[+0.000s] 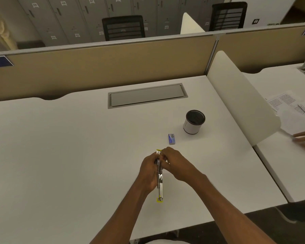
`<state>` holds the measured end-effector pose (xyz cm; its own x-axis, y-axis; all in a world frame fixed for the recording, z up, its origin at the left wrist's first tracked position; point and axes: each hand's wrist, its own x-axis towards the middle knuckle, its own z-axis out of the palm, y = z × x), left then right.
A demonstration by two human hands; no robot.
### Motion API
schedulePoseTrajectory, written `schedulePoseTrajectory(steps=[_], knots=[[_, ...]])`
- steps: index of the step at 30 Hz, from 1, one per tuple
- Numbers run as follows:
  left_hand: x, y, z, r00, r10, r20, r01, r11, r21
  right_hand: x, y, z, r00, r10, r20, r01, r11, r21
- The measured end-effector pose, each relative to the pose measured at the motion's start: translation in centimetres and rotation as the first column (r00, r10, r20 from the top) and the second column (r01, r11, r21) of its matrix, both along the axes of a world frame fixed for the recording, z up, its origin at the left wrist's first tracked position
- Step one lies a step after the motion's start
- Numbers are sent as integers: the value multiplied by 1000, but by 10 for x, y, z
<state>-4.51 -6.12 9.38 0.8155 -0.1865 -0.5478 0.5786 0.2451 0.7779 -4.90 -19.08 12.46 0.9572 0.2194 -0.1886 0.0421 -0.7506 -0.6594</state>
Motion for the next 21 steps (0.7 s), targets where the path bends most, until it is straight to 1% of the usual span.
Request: schedulePoseTrajectory(steps=[3,10,14,19,21], knots=[[3,-1,2,1000,-9,4,9,1000,-3,0,-1,-2,1000,3,15,-3,1000,-4],[-4,-1,2,999,-33,-5,33,999,41,-3,-6,-5,996,89,9,-89,996,-7],[-3,-2,0,999,-39,-8,40,997,59,-5,-7,-14,992,106,64,-103,994,-38],[1,-3,4,997,14,-73,-18,998,-58,-9,-4,-21,972,60,226,-57,998,-20],[3,-3,5,996,25,-87,-33,995,-91,-10,0,-20,969,34,244,-42,999,28]])
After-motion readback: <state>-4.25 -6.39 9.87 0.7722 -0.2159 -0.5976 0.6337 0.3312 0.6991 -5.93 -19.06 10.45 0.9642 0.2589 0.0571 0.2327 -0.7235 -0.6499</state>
